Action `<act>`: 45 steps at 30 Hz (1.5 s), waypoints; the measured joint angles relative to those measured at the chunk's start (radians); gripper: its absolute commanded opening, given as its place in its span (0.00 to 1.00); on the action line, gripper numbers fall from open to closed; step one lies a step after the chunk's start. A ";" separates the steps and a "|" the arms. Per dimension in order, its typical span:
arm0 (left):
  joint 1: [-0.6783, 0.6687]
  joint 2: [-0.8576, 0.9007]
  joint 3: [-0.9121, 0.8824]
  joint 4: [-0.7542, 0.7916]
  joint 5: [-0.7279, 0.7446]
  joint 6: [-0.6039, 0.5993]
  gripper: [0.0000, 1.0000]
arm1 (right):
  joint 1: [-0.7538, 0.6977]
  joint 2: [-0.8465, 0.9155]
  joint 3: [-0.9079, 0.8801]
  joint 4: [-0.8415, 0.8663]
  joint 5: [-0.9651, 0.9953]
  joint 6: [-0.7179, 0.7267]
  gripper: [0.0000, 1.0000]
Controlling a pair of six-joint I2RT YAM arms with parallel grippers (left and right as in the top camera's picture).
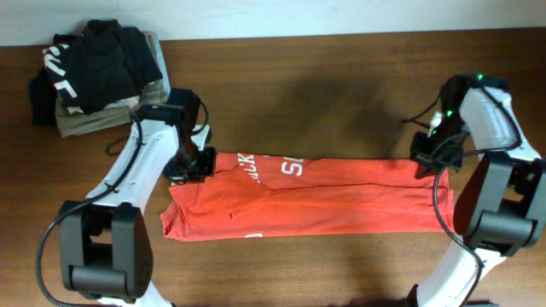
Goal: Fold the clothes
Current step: 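Fold the top edge down toward the hem with both grippers, then grasp the right end with the right gripper and fold it leftward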
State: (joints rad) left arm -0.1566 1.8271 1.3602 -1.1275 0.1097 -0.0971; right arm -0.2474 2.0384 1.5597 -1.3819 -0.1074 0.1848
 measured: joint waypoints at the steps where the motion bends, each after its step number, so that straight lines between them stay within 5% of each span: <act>1: 0.001 0.000 -0.029 0.017 0.007 0.000 0.00 | -0.001 0.000 -0.043 0.026 0.000 0.006 0.04; 6: 0.076 0.017 -0.219 0.170 0.034 -0.005 0.01 | -0.035 -0.021 -0.280 0.235 -0.032 0.048 0.11; 14: 0.345 0.015 -0.312 0.309 0.222 -0.043 0.01 | -0.041 -0.030 -0.291 0.259 -0.068 0.054 0.22; 19: 0.535 0.015 -0.317 0.319 0.228 -0.069 0.00 | 0.109 -0.045 -0.272 0.347 -0.052 0.078 0.23; 20: 0.579 0.016 -0.317 0.320 0.202 -0.076 0.01 | 0.113 -0.030 -0.232 0.312 -0.051 0.079 0.25; 21: 0.624 0.016 -0.314 0.304 0.177 -0.081 0.02 | 0.098 -0.012 -0.151 0.241 -0.040 0.081 0.41; 22: 0.633 0.016 -0.311 0.292 0.163 -0.080 0.09 | 0.084 -0.006 -0.079 0.171 -0.033 0.077 0.54; 23: 0.635 0.015 -0.281 0.241 0.151 -0.079 0.20 | 0.050 -0.002 0.041 0.103 -0.028 0.074 0.77; 25: 0.620 -0.001 -0.171 0.145 0.141 -0.061 0.33 | -0.049 -0.004 0.190 0.053 -0.022 0.042 0.91; 26: 0.592 -0.042 -0.105 0.090 0.139 -0.046 0.86 | -0.127 -0.004 0.202 0.046 -0.015 0.008 0.95; 27: 0.562 -0.077 -0.075 0.075 0.140 -0.037 0.99 | -0.167 -0.004 0.201 0.047 -0.014 -0.013 0.96; 35: 0.456 -0.133 -0.064 0.070 0.140 -0.030 0.99 | -0.236 0.022 -0.138 0.279 -0.136 -0.114 0.96; 37: 0.455 -0.133 -0.064 0.072 0.140 -0.030 0.99 | -0.237 -0.005 -0.204 0.314 -0.198 -0.152 0.95; 39: 0.455 -0.133 -0.064 0.074 0.140 -0.030 0.99 | -0.237 -0.037 -0.257 0.343 -0.267 -0.191 0.67; 40: 0.455 -0.133 -0.064 0.073 0.140 -0.030 0.99 | -0.235 -0.040 -0.277 0.358 -0.299 -0.200 0.30; 41: 0.455 -0.133 -0.064 0.073 0.140 -0.030 0.99 | -0.222 -0.044 -0.311 0.372 -0.338 -0.203 0.04; 45: 0.455 -0.133 -0.064 0.073 0.140 -0.030 0.99 | -0.186 -0.021 -0.333 0.381 -0.383 -0.108 0.04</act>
State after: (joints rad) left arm 0.2981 1.6939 1.2964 -1.0542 0.2497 -0.1268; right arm -0.4332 2.0171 1.2270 -1.0008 -0.4908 0.0772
